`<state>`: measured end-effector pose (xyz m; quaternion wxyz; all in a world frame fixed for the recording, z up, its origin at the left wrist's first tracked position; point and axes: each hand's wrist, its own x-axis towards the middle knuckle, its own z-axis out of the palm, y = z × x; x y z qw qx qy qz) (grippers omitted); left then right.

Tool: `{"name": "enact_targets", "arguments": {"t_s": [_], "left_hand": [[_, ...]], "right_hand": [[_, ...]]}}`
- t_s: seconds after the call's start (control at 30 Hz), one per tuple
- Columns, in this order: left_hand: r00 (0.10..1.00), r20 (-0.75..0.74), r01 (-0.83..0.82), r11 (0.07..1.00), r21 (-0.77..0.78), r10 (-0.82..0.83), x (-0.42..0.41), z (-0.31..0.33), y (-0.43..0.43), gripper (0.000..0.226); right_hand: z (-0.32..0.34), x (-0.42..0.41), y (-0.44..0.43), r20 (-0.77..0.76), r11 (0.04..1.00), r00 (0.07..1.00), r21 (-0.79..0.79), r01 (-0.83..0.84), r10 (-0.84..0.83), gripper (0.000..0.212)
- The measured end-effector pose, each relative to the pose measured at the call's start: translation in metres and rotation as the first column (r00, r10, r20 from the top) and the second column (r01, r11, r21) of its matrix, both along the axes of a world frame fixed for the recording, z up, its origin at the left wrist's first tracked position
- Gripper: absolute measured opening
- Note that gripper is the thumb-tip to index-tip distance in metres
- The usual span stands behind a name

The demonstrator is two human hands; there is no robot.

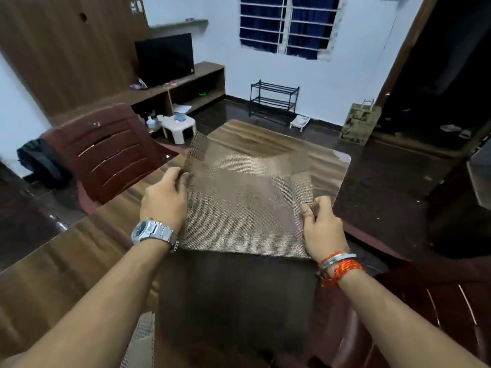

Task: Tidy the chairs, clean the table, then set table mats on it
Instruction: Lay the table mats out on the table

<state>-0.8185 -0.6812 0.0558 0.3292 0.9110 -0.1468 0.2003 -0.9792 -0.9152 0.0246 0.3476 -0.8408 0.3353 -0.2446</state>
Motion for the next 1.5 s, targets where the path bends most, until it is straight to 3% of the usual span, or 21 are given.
{"name": "enact_targets", "arguments": {"t_s": [0.13, 0.2, 0.27, 0.37, 0.43, 0.5, 0.57, 0.63, 0.7, 0.77, 0.87, 1.0, 1.13, 1.5], "left_hand": [[0.993, -0.107, 0.069, 0.984, 0.164, -0.052, 0.033, -0.020, -0.047, 0.026], [0.977, -0.185, 0.132, 0.978, 0.163, -0.102, 0.045, -0.045, -0.076, 0.030], [0.945, -0.300, 0.203, 0.952, 0.230, -0.129, 0.053, -0.082, -0.111, 0.053], [0.887, -0.462, 0.261, 0.830, 0.493, -0.005, 0.041, -0.144, -0.153, 0.072], [0.809, -0.588, 0.399, 0.747, 0.531, -0.013, 0.020, -0.182, -0.178, 0.072], [0.764, -0.645, 0.474, 0.697, 0.538, -0.021, 0.002, -0.207, -0.198, 0.074], [0.775, -0.632, 0.467, 0.678, 0.567, -0.006, -0.005, -0.219, -0.214, 0.074], [0.811, -0.585, 0.441, 0.666, 0.601, -0.009, -0.005, -0.227, -0.225, 0.070], [0.837, -0.546, 0.431, 0.663, 0.612, -0.041, -0.002, -0.234, -0.225, 0.065], [0.830, -0.554, 0.458, 0.649, 0.608, -0.067, 0.002, -0.240, -0.223, 0.062], [0.819, -0.567, 0.478, 0.652, 0.589, -0.088, 0.003, -0.246, -0.219, 0.057], [0.838, -0.525, 0.480, 0.656, 0.582, -0.147, 0.004, -0.253, -0.218, 0.057], [0.824, -0.520, 0.533, 0.620, 0.576, -0.226, 0.017, -0.254, -0.220, 0.057], [0.840, -0.481, 0.514, 0.650, 0.559, -0.250, 0.034, -0.258, -0.222, 0.058]], "right_hand": [[-0.024, 0.017, -0.048, -0.143, 0.985, 0.989, 0.170, -0.007, 0.032, 0.016], [-0.055, 0.026, -0.065, -0.162, 0.976, 0.985, 0.202, 0.083, -0.050, 0.013], [-0.096, 0.037, -0.083, -0.171, 0.941, 0.969, 0.255, 0.220, -0.180, 0.012], [-0.153, 0.052, -0.109, -0.222, 0.895, 0.938, 0.303, 0.327, -0.267, 0.018], [-0.178, 0.065, -0.123, -0.262, 0.901, 0.934, 0.294, 0.318, -0.243, 0.025], [-0.192, 0.077, -0.130, -0.378, 0.937, 0.898, 0.167, 0.308, -0.228, 0.039], [-0.202, 0.085, -0.129, -0.431, 0.968, 0.868, -0.087, 0.235, -0.249, 0.063], [-0.209, 0.087, -0.119, -0.396, 0.965, 0.907, -0.260, 0.038, -0.142, 0.073], [-0.218, 0.084, -0.101, -0.396, 0.937, 0.917, -0.304, -0.170, 0.038, 0.069], [-0.219, 0.083, -0.086, -0.440, 0.940, 0.888, -0.228, -0.253, 0.132, 0.064], [-0.227, 0.081, -0.079, -0.527, 0.956, 0.833, -0.118, -0.268, 0.168, 0.065], [-0.236, 0.077, -0.075, -0.529, 0.959, 0.841, -0.164, -0.232, 0.113, 0.076], [-0.235, 0.082, -0.064, -0.512, 0.973, 0.859, -0.207, -0.101, -0.020, 0.068], [-0.235, 0.098, -0.067, -0.532, 0.979, 0.847, -0.176, -0.101, -0.008, 0.064]]}}
